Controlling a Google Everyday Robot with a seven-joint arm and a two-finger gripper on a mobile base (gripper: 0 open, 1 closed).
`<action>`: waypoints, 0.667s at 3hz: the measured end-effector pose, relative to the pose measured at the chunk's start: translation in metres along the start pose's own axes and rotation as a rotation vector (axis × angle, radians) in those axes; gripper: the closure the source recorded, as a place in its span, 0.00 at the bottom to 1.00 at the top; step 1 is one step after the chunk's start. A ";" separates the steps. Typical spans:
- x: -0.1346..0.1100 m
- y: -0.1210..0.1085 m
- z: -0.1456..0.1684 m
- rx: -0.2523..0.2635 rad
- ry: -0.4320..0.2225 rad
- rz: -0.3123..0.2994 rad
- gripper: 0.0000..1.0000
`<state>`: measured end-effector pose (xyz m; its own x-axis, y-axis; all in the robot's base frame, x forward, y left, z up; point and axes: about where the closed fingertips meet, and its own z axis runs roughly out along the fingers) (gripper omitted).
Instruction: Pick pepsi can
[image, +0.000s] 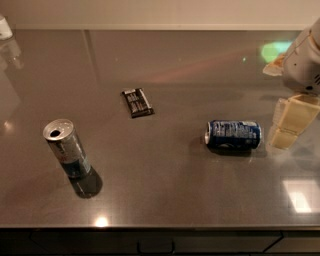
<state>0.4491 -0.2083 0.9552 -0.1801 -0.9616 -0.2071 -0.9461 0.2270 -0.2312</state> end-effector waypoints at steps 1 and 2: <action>-0.006 -0.002 0.021 -0.029 -0.002 -0.029 0.00; -0.009 -0.003 0.042 -0.062 0.002 -0.052 0.00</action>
Offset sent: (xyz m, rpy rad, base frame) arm 0.0242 0.0203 -0.0608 -0.0109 0.0938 0.0945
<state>0.4650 -0.1938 0.9179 -0.1305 -0.9722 -0.1947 -0.9690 0.1666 -0.1825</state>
